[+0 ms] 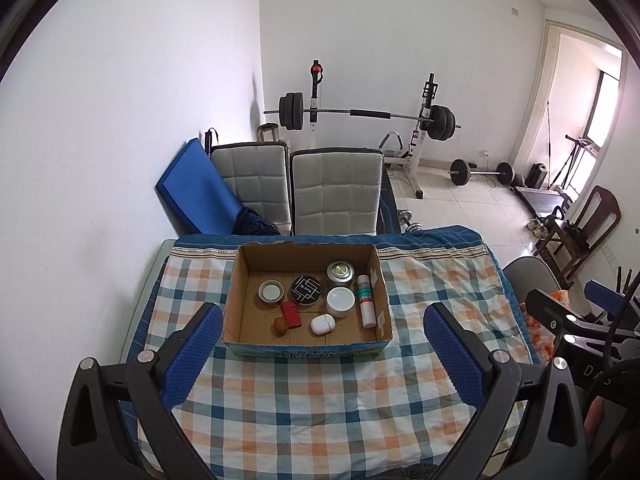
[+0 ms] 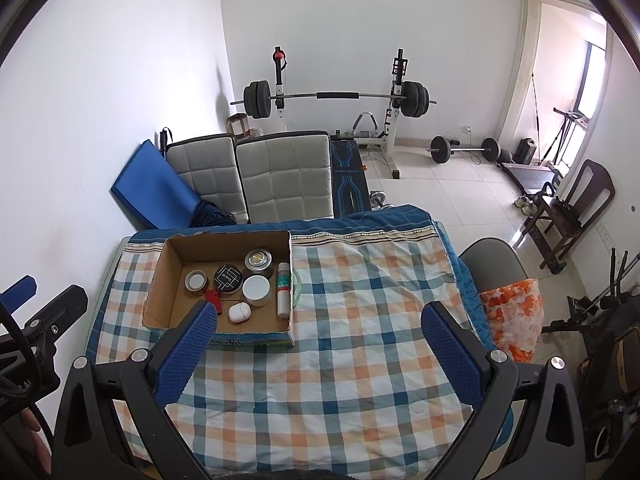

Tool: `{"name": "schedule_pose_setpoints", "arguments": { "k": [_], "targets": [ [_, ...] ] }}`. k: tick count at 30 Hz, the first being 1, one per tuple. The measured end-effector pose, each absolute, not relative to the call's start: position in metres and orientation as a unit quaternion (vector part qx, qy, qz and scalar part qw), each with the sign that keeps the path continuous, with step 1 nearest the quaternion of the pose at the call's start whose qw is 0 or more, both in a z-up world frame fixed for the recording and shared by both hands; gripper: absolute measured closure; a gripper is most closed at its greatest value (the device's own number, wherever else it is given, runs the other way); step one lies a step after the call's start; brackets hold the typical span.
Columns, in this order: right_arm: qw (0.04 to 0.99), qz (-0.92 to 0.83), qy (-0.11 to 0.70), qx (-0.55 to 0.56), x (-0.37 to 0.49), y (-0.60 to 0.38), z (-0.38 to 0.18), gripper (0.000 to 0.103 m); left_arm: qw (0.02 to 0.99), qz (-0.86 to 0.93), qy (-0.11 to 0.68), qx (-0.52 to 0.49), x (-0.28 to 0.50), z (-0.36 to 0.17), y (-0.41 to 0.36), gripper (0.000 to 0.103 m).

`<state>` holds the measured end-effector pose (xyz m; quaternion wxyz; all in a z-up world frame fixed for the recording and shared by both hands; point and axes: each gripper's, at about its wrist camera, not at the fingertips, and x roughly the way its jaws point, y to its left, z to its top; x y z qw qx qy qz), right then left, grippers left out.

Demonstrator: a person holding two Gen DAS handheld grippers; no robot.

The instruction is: Organize rigid objects

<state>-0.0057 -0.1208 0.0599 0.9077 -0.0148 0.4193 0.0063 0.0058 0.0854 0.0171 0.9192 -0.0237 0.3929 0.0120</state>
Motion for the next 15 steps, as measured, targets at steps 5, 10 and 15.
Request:
{"name": "schedule_pose_setpoints", "arguments": {
  "k": [5, 10, 15],
  "targets": [
    [0.911, 0.007, 0.412, -0.014, -0.0066, -0.1191, 0.0622, 0.000, 0.922, 0.013, 0.385, -0.024, 0.0048, 0.0212, 0.0859, 0.000],
    [0.914, -0.001, 0.407, -0.013, -0.0098, -0.1193, 0.0663, 0.000, 0.924, 0.008, 0.382, -0.023, 0.0057, 0.0235, 0.0856, 0.000],
    [0.916, -0.010, 0.402, -0.007, -0.0112, -0.1177, 0.0660, 0.000, 0.926, 0.000, 0.376, -0.018, 0.0061, 0.0255, 0.0851, 0.000]
  ]
}}
